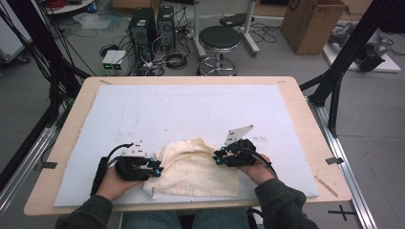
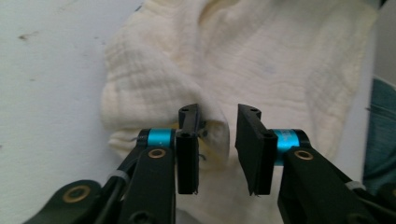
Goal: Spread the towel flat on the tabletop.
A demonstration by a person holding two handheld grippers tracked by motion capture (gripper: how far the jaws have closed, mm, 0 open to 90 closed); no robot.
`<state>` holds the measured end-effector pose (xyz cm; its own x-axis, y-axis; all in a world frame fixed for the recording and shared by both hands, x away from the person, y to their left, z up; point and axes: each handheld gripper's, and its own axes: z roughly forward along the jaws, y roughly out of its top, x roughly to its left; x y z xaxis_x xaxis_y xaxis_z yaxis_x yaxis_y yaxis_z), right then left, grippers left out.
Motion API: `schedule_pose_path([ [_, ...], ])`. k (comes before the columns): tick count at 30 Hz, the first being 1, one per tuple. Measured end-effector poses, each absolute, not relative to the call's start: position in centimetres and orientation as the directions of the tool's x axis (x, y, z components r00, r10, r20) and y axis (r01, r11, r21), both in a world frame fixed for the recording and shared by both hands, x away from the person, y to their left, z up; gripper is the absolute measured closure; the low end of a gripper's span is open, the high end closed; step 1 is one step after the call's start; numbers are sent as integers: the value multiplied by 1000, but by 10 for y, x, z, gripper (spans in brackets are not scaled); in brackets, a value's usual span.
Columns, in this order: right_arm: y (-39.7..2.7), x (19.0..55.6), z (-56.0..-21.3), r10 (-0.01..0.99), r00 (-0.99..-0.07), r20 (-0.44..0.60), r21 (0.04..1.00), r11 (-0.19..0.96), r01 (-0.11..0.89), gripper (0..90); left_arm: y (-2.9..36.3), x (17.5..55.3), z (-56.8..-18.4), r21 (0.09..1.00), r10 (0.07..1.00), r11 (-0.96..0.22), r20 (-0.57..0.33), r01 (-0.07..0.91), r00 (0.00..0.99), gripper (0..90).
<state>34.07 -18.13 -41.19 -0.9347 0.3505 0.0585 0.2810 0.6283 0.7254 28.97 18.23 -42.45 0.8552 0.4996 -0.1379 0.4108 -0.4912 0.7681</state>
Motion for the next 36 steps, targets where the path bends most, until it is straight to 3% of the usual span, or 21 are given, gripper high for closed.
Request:
schedule_pose_path([
  [6,-193,353,-395,396,-916,61,773,562,295,691,185,293,-424,770,510,-480,-145,421,848,660],
  [13,-204,383,-400,519,-850,93,780,493,386,678,179,295,-430,747,514,-508,-136,428,847,792],
  [19,-202,404,-414,595,-798,97,758,475,447,647,171,296,-432,744,473,-528,-142,409,869,725],
  [25,-198,423,-426,654,-750,98,722,472,506,634,172,298,-433,743,472,-522,-158,419,867,716],
  [28,-195,428,-435,661,-745,88,680,507,530,669,176,298,-430,759,481,-492,-172,427,860,682],
  [33,-194,427,-435,647,-761,57,672,538,508,823,186,301,-421,770,505,-468,-169,432,847,645],
  [36,-194,426,-435,638,-768,58,668,547,505,850,193,303,-415,783,521,-448,-165,432,838,631],
])
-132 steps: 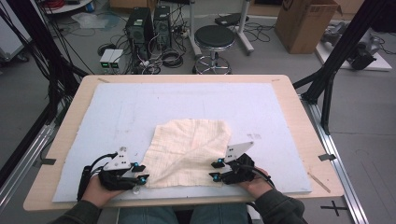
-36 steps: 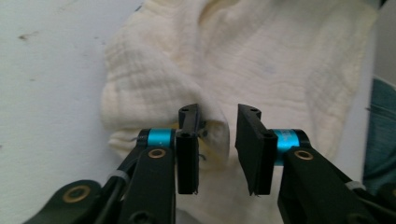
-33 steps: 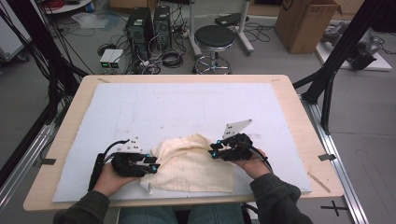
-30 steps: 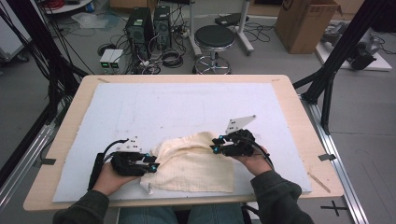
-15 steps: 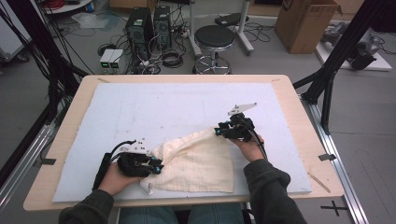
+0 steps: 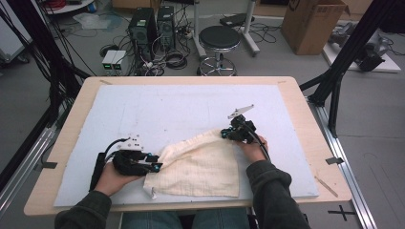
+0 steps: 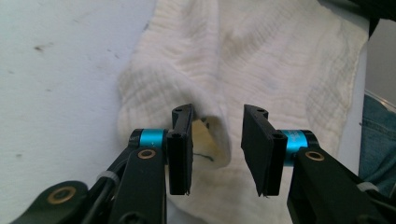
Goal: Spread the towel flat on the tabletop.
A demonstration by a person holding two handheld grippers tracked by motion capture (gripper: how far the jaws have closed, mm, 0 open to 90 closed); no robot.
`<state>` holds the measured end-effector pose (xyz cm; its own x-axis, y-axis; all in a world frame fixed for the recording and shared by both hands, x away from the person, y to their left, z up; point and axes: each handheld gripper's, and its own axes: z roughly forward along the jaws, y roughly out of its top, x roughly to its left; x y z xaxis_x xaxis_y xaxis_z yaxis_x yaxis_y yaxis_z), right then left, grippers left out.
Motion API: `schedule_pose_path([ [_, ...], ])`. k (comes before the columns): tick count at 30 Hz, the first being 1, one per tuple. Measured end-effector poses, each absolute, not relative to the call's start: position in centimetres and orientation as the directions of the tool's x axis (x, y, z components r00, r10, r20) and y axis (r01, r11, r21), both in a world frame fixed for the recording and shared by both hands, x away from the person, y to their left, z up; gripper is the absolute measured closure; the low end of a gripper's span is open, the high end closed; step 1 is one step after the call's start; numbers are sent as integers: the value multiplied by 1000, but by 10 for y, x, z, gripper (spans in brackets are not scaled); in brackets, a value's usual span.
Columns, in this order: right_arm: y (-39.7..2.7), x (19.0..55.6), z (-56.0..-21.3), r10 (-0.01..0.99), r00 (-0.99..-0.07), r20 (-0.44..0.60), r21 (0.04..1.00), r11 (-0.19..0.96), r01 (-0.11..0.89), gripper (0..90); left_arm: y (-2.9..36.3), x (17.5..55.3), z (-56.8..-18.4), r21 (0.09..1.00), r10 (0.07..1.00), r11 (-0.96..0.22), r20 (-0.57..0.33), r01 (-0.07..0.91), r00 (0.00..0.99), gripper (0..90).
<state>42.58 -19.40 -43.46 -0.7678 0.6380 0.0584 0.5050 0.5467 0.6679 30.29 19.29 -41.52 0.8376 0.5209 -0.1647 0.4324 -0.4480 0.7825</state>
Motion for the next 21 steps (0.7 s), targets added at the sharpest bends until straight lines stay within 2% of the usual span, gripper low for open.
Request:
schedule_pose_path([
  [5,-194,425,-434,627,-778,48,665,561,493,874,207,310,-405,799,564,-402,-169,448,809,629],
  [14,-195,425,-434,617,-786,46,666,567,484,874,211,327,-413,774,677,-362,-164,519,717,718],
  [16,-195,426,-434,614,-787,57,675,558,484,815,206,328,-416,761,676,-378,-162,527,719,718],
  [18,-196,426,-432,618,-784,65,697,534,479,714,197,330,-421,734,667,-415,-156,537,729,710],
  [21,-199,428,-432,629,-775,63,722,507,470,634,186,332,-429,695,664,-455,-152,557,732,673],
])
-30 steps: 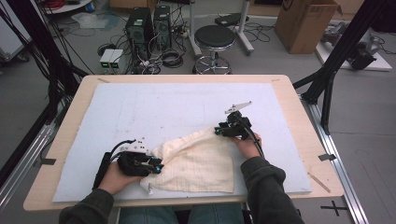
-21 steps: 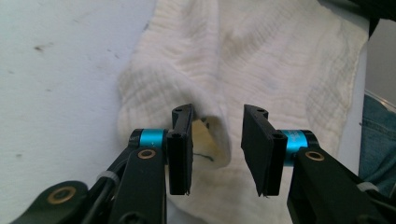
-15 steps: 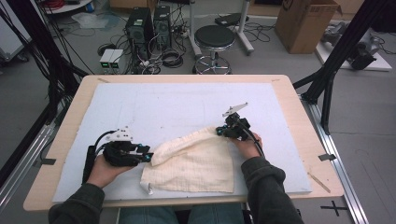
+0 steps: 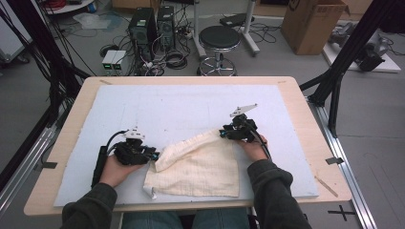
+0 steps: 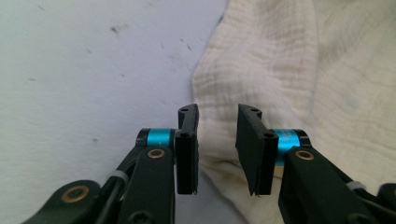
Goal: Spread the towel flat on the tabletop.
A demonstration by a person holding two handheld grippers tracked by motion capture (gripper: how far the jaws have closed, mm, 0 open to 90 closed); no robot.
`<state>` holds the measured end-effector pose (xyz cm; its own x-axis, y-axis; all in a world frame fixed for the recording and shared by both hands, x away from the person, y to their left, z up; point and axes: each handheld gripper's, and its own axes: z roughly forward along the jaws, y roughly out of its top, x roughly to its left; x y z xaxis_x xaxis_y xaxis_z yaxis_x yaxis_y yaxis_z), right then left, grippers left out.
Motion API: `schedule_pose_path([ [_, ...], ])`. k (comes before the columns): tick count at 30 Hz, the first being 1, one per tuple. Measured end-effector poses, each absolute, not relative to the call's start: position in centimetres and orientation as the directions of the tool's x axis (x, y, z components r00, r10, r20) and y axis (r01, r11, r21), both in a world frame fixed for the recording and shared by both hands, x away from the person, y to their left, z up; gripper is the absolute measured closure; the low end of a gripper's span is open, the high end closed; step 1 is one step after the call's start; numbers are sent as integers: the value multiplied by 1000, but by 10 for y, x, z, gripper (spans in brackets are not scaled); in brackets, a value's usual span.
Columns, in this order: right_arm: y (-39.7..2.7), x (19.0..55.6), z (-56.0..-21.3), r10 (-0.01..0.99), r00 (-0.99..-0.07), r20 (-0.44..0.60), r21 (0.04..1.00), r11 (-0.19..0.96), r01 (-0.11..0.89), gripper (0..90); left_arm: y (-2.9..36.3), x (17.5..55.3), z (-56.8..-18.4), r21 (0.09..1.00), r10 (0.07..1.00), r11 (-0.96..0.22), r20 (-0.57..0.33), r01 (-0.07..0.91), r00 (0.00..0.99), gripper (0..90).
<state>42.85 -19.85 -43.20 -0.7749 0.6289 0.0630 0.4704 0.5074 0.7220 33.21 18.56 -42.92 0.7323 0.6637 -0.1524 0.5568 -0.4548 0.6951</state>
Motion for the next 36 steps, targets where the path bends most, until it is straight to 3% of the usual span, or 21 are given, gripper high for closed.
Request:
schedule_pose_path([
  [3,-199,431,-435,642,-765,53,708,516,482,618,182,333,-431,692,662,-461,-148,555,735,671],
  [5,-199,433,-438,644,-763,52,703,519,486,624,182,334,-432,693,662,-469,-134,547,738,729],
  [8,-198,433,-438,643,-765,37,702,528,478,703,181,335,-432,694,660,-480,-118,537,742,814],
  [10,-200,434,-438,646,-762,52,700,520,489,810,180,336,-432,700,662,-483,-101,526,742,860],
  [12,-201,433,-437,632,-773,52,697,532,482,873,180,337,-430,709,672,-478,-83,518,735,866],
  [14,-200,431,-435,616,-786,46,693,547,469,882,182,340,-428,719,682,-461,-87,520,726,867],
  [22,-200,424,-415,592,-806,22,722,548,423,886,196,361,-413,756,745,-391,-74,525,663,875],
  [28,-205,434,-407,627,-779,13,725,530,439,886,200,386,-410,774,801,-342,-56,533,596,876],
  [31,-207,444,-404,663,-749,1,740,503,446,885,199,405,-408,815,858,-249,-65,523,509,872],
  [33,-206,455,-398,705,-709,-8,754,470,459,874,195,419,-406,840,894,-196,-59,506,444,820],
  [35,-204,465,-396,745,-667,4,763,429,484,721,194,428,-408,826,901,-178,-81,535,426,711],
  [36,-203,468,-397,749,-663,15,760,422,494,720,194,429,-409,820,895,-182,-91,542,437,699],
])
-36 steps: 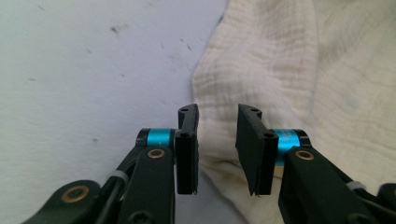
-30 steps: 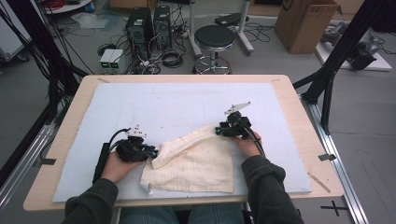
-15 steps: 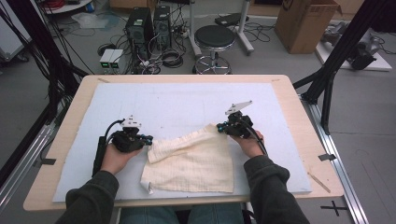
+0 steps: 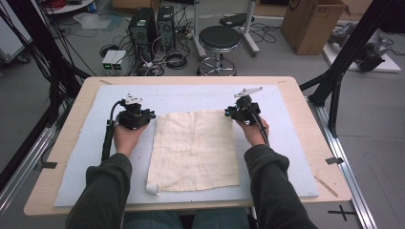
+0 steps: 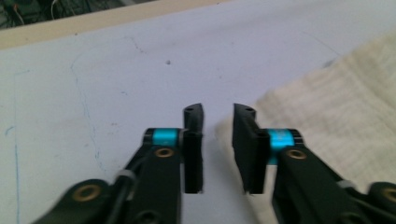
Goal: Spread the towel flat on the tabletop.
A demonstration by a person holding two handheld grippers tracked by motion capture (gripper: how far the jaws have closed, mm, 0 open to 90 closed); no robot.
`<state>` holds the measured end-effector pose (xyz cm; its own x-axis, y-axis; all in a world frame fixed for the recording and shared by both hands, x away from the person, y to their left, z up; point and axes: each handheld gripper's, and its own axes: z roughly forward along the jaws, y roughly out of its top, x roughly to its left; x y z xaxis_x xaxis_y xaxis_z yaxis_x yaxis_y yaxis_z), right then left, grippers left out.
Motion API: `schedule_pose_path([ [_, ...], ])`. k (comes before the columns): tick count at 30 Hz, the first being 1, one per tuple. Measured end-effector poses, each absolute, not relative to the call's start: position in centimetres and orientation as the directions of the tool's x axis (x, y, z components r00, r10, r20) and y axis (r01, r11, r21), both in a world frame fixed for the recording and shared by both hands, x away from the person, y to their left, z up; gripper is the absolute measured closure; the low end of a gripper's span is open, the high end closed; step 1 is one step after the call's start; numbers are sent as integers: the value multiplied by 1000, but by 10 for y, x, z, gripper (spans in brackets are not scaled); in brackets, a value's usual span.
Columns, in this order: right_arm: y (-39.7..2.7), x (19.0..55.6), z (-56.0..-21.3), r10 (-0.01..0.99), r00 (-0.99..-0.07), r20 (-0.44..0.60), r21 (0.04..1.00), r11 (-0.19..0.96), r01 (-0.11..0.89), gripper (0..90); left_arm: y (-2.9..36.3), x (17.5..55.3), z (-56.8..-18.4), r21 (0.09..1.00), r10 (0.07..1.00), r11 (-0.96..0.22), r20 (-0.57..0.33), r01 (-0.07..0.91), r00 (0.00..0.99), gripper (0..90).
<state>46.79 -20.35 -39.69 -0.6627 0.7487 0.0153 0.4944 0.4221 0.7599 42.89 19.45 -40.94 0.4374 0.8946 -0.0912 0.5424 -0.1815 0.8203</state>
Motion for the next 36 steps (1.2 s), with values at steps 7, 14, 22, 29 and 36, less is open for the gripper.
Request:
schedule_pose_path([
  [7,-205,450,-403,685,-726,56,743,457,489,646,203,402,-411,834,841,-225,-94,504,532,656],
  [14,-207,408,-393,593,-802,71,767,482,424,574,208,356,-406,857,761,-279,-79,433,645,609],
  [22,-218,358,-406,496,-863,94,783,498,372,529,206,307,-412,850,659,-352,-73,392,749,540],
  [29,-224,320,-427,394,-913,106,764,556,329,508,202,275,-422,844,578,-386,-94,373,811,511],
  [36,-223,307,-437,361,-928,89,712,629,313,581,198,263,-438,792,510,-470,-115,389,852,487],
])
